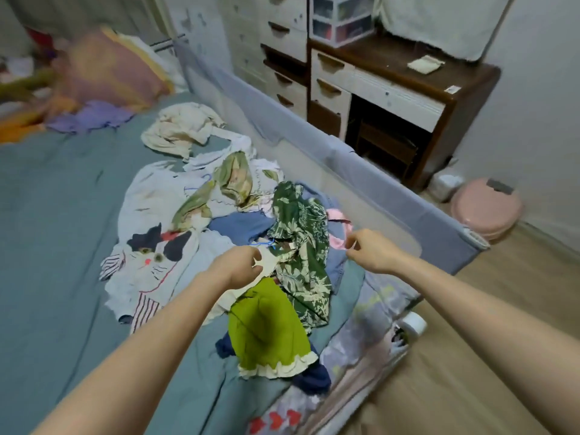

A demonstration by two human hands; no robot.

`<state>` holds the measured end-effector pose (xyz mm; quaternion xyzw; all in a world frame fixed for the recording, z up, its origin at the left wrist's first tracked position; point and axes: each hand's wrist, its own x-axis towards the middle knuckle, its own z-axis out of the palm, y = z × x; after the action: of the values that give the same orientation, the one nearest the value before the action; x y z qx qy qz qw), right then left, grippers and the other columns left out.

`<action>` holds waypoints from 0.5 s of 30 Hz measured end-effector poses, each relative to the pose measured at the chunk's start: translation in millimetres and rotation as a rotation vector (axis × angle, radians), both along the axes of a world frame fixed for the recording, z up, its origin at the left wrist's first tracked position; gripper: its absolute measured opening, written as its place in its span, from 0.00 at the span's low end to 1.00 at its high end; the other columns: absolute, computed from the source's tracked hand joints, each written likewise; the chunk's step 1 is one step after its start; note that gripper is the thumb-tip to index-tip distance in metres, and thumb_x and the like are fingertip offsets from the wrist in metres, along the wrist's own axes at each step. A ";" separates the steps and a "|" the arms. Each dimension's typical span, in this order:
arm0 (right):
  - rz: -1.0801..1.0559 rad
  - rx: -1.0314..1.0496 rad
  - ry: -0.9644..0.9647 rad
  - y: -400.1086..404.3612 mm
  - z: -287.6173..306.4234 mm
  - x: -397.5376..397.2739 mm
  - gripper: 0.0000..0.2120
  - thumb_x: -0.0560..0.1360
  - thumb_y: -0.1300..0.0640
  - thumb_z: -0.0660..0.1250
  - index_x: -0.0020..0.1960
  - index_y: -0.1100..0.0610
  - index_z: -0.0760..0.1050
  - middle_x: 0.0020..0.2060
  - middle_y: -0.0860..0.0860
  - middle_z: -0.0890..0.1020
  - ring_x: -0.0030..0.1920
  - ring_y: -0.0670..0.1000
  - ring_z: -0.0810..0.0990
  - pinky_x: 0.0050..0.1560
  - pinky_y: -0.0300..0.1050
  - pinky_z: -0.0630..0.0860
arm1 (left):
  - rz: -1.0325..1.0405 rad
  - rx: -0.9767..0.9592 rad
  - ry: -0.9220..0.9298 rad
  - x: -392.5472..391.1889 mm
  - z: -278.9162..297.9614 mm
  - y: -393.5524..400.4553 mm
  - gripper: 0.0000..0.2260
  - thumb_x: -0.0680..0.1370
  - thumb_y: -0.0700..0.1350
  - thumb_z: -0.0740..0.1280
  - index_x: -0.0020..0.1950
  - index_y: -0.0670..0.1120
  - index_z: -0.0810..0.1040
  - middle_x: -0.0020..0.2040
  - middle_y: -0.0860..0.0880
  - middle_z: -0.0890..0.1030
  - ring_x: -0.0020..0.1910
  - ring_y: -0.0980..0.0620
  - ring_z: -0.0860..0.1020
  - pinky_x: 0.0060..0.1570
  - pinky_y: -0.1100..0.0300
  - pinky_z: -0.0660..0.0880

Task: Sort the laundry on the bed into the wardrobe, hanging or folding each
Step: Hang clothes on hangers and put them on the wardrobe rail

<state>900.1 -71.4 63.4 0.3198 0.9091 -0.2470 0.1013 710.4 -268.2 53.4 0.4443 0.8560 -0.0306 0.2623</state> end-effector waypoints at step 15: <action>0.242 -0.246 -0.046 74.1 -143.0 -188.4 0.09 0.76 0.64 0.61 0.54 0.62 0.77 0.51 0.58 0.81 0.51 0.57 0.79 0.47 0.44 0.73 | 0.690 -0.038 -0.058 -63.9 -127.0 11.6 0.17 0.80 0.49 0.61 0.68 0.47 0.73 0.67 0.46 0.75 0.64 0.45 0.73 0.62 0.51 0.71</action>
<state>711.7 2.7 -79.7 0.1985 0.9013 -0.3352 0.1894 646.5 -256.6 -73.6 0.1242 0.9473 0.0566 0.2900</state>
